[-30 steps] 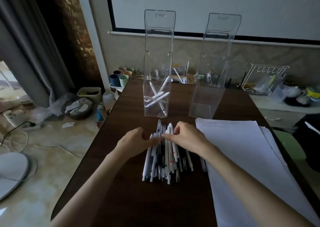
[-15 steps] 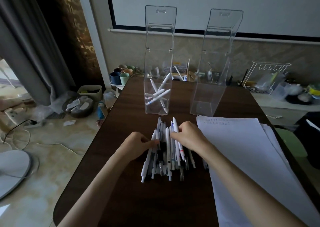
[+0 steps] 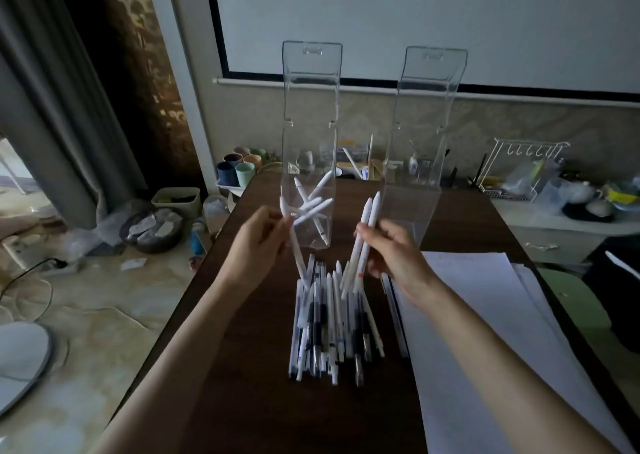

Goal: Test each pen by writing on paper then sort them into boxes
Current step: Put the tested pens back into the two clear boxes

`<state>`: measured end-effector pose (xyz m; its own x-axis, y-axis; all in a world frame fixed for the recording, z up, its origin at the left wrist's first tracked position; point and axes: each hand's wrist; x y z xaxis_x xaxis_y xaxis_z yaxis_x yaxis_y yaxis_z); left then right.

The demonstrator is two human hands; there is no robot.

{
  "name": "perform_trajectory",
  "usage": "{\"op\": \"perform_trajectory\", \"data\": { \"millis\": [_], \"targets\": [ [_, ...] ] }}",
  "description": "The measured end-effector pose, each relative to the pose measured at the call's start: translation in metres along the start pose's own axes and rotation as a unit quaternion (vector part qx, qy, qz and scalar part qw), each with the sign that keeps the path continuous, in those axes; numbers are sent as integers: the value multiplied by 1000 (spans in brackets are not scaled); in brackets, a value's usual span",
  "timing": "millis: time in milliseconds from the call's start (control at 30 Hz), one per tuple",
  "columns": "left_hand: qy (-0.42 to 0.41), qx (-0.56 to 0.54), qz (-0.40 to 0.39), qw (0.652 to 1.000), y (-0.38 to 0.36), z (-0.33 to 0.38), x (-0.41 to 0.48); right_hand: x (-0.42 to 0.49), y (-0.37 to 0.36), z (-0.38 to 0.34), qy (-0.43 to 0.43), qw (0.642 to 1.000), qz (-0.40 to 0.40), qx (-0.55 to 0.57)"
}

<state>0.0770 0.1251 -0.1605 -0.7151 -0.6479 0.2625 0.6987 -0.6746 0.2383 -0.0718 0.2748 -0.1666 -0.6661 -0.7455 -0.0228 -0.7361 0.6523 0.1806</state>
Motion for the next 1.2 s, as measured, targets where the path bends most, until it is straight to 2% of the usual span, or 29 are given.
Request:
{"op": "perform_trajectory", "data": {
  "millis": [67, 167, 267, 400, 500, 600, 700, 800, 867, 933, 1100, 1200],
  "targets": [
    [-89, 16, 62, 994, 3, 23, 16, 12, 2, -23, 45, 998, 38, 38],
    [-149, 62, 145, 976, 7, 46, 45, 36, 0, -57, 128, 986, 98, 51],
    [-148, 97, 177, 968, 11, 52, 76, 63, -6, -74, 179, 973, 145, -3],
    [-84, 159, 134, 974, 15, 37, 106, 89, -21, -81, 184, 960, 193, -80],
    [-56, 186, 132, 972, 19, 24, 107, 105, -33, -76, 131, 967, 136, -169],
    [-43, 175, 123, 976, 22, 11, 87, 105, -35, -68, 60, 985, 75, -146],
    [-24, 190, 75, 979, 22, -12, 53, 89, -29, -57, 86, 987, 80, -109],
    [53, 201, 15, 978, 12, -35, 17, 64, -19, -33, 71, 980, 79, -167],
    [126, 191, -30, 973, 1, -44, -5, 44, -10, -13, 26, 964, 43, -260],
    [178, 225, -69, 956, -9, -49, -22, 27, -1, 6, -20, 937, 18, -350],
    [195, 348, -109, 910, -32, -44, -42, -3, 4, 36, -101, 854, -14, -511],
    [205, 386, -110, 893, -48, -39, -44, -14, -6, 44, -114, 850, -40, -513]
  ]
}}
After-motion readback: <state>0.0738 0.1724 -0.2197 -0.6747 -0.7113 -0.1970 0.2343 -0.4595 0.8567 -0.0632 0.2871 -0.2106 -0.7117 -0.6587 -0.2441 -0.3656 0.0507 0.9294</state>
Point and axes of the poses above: each hand's wrist, its own x-axis towards the middle knuckle, its own y-axis out of the back of the hand, z = x × y, and after that the axes turned 7 degrees about -x, right-handed
